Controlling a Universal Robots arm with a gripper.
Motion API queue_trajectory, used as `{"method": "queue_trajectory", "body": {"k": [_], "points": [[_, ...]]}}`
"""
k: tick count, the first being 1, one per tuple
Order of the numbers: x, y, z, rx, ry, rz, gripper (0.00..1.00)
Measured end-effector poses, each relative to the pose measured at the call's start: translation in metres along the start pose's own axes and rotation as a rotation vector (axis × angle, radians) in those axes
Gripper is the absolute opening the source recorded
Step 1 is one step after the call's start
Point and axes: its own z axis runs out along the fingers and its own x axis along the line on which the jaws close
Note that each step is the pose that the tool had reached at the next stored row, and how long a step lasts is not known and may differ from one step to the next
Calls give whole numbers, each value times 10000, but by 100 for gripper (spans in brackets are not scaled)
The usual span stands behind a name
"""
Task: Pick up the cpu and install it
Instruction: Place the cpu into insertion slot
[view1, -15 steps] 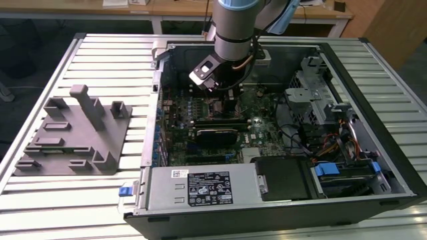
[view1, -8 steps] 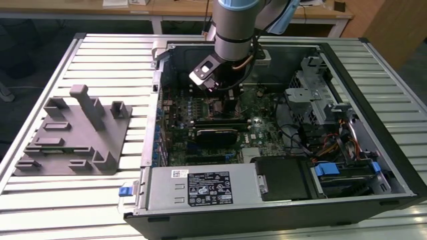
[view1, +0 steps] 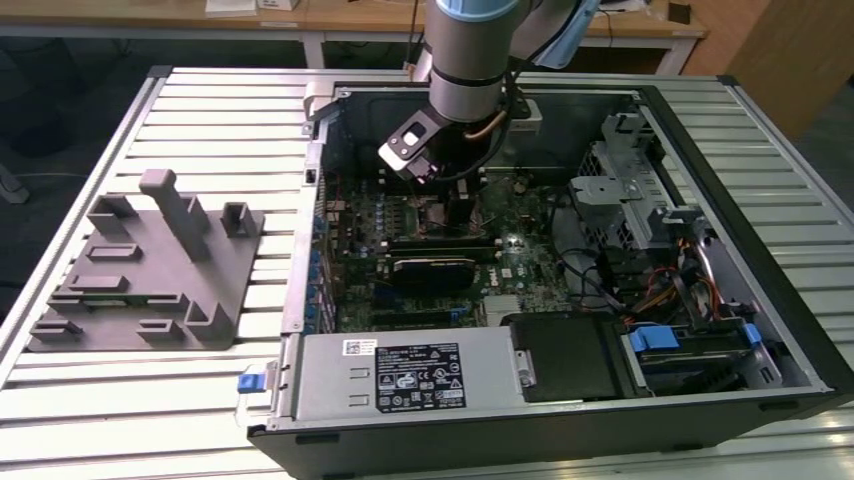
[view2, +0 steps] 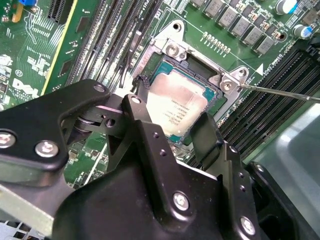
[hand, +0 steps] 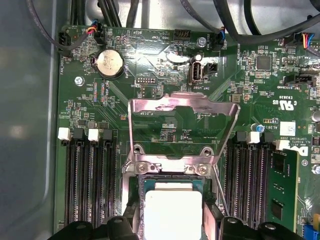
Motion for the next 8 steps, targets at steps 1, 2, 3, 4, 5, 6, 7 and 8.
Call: {"method": "queue_trajectory", "body": {"k": [1,2,3,4,5,6,7,8], "points": [[1,0,-1,1,7,0,61],[2,0,-2,-1,17,0,61],[3,0,-3,-1,23,0,61],[4,0,-7,0,25,-1,61],[3,0,-11,0,25,-1,61],[4,0,-13,-1,27,-1,61],[4,0,-13,-2,29,0,61],[4,0,-14,-2,29,0,61]]}}
